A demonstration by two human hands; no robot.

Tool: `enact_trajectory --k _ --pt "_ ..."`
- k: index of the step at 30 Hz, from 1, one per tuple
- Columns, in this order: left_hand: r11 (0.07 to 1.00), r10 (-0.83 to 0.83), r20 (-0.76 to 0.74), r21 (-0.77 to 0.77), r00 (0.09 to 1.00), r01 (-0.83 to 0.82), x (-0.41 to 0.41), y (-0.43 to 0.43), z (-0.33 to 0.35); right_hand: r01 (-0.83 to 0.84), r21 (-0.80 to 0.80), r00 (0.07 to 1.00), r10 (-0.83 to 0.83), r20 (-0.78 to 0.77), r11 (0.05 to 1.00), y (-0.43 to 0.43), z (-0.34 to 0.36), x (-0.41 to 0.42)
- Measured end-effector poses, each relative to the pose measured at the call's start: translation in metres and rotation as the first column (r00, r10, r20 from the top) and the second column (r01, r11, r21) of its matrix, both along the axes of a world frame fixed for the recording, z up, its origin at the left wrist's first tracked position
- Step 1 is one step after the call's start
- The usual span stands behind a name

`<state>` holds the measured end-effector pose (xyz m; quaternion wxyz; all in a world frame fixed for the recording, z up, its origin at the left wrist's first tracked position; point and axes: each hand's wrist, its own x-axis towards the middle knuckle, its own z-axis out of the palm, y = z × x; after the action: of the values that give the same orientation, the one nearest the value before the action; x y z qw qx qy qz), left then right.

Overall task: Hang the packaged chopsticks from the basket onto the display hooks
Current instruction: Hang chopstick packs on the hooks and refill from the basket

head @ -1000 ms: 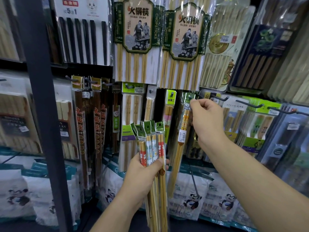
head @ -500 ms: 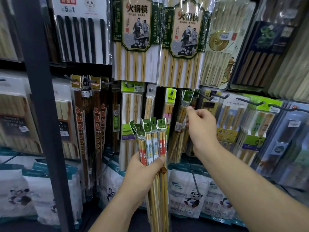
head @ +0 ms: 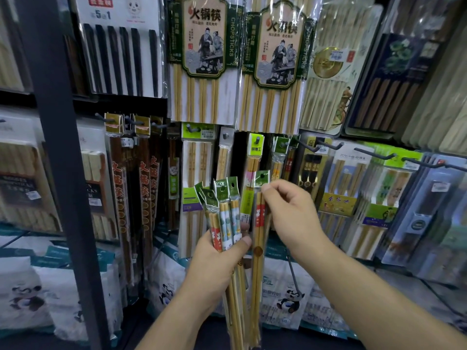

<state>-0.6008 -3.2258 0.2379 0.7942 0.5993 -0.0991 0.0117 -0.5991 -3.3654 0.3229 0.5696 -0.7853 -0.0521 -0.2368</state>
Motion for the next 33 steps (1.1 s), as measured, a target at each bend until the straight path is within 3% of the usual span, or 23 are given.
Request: enact_trajectory --k 3,7,27,33 --pt "0.995 -0.021 -0.065 -0.097 0.998 0.015 0.001 0.001 0.0 0.051 0.091 0.995 -0.058 0.079 0.995 -0.009 0.019 0.005" --pt "0.995 -0.031 -0.072 -0.098 0.997 0.024 0.003 0.001 0.0 0.068 0.166 0.988 -0.089 0.124 0.984 -0.014 0.04 0.012" --pt "0.999 -0.011 -0.071 -0.04 0.997 0.008 0.003 0.001 -0.005 0.163 0.099 0.985 -0.168 0.043 0.982 -0.022 0.033 0.032" --pt "0.997 -0.025 -0.052 -0.069 0.998 0.022 0.003 0.0 -0.004 0.299 0.043 0.953 -0.301 0.044 0.953 -0.025 0.023 0.034"
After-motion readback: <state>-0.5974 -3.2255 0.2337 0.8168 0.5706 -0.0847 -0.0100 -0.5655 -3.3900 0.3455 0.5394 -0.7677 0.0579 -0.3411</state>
